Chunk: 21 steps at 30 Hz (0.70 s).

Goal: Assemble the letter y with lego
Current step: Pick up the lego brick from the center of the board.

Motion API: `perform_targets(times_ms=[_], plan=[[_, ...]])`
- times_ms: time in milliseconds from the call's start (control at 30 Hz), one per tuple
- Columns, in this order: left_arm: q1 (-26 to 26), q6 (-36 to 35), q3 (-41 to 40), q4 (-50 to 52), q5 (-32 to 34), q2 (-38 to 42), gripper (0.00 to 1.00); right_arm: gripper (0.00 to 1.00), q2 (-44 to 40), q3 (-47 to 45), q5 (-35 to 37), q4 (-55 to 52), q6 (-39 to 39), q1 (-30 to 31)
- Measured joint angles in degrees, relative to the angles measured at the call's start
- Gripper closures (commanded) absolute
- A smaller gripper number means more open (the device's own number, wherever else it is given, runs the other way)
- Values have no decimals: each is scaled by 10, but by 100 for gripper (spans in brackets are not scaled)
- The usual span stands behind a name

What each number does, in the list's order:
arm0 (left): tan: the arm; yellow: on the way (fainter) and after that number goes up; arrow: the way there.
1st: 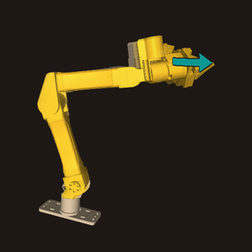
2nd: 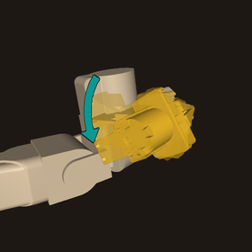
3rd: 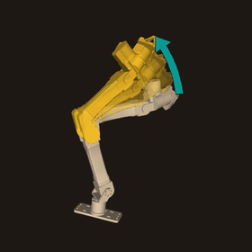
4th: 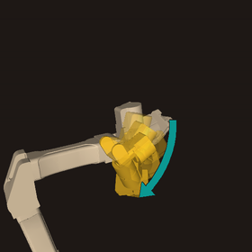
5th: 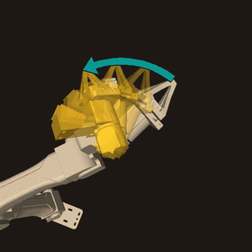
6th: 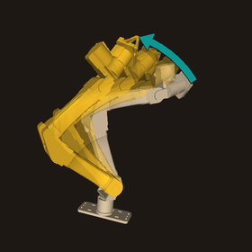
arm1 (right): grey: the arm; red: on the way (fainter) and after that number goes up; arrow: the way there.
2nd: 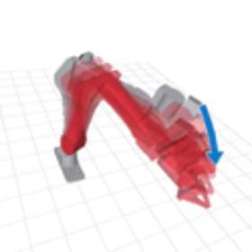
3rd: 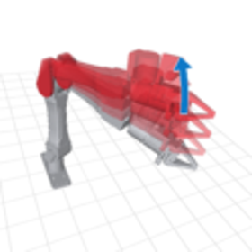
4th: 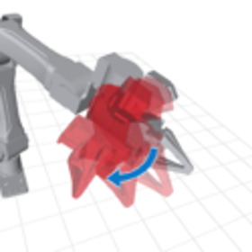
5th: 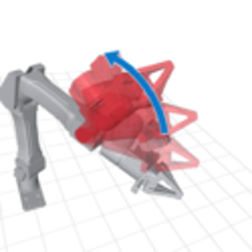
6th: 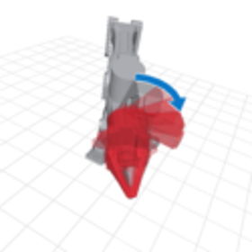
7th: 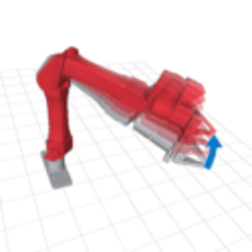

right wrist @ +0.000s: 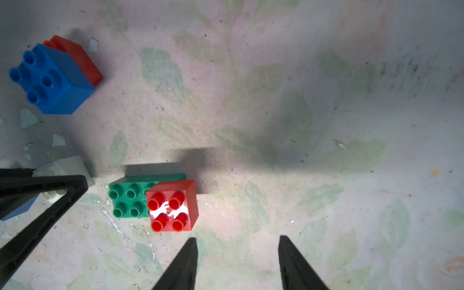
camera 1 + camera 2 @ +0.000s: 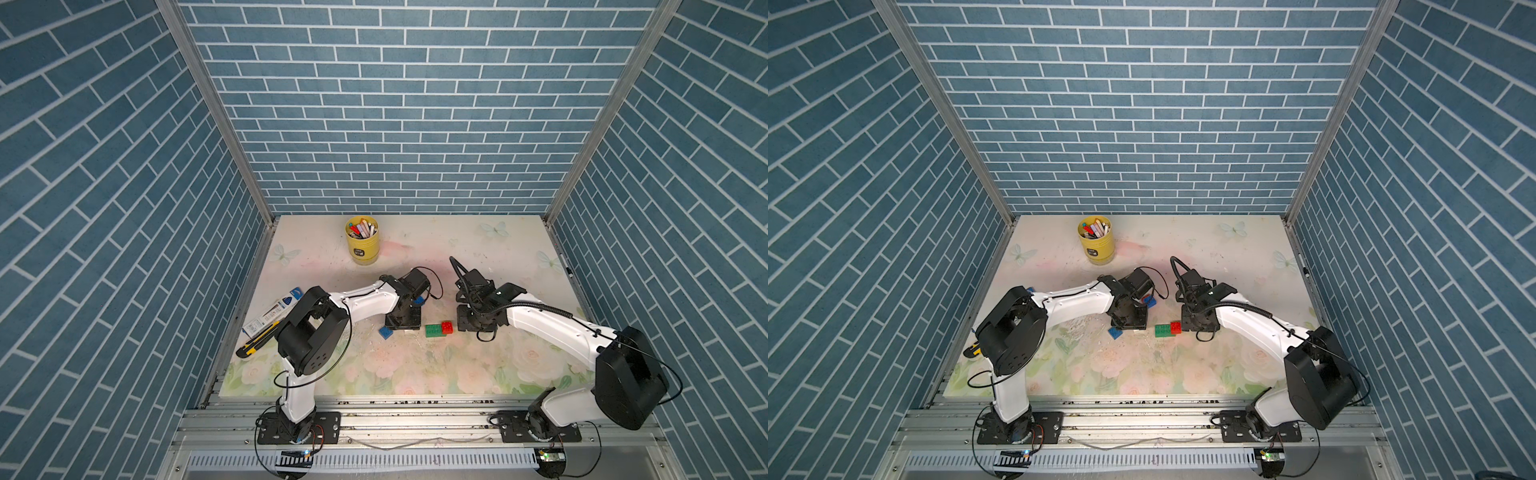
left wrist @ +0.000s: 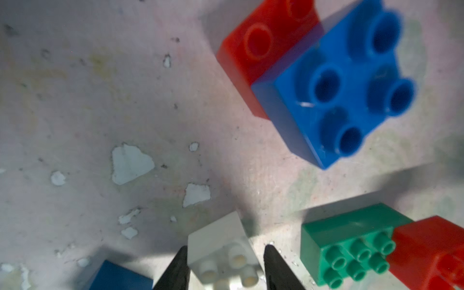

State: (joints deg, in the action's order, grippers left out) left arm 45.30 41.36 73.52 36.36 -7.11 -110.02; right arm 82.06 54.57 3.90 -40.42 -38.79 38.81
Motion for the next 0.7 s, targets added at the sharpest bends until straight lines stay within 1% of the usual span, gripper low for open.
perform_targets(times_ms=[133, 200, 300, 333, 700], plan=[[0, 0, 12, 2, 3, -10, 52, 47, 0, -1, 0, 0, 0, -2], [0, -2, 14, 2, 5, -13, 61, 47, 0, -1, 0, 1, 0, -2], [0, -6, 17, 5, 7, -13, 70, 47, 0, -1, 0, 2, 0, -2], [0, -7, 18, 5, 7, -13, 71, 47, 0, -1, 0, 2, 0, -3], [1, -11, 19, 17, 10, 2, 72, 47, 0, -1, 0, 3, 0, -3]])
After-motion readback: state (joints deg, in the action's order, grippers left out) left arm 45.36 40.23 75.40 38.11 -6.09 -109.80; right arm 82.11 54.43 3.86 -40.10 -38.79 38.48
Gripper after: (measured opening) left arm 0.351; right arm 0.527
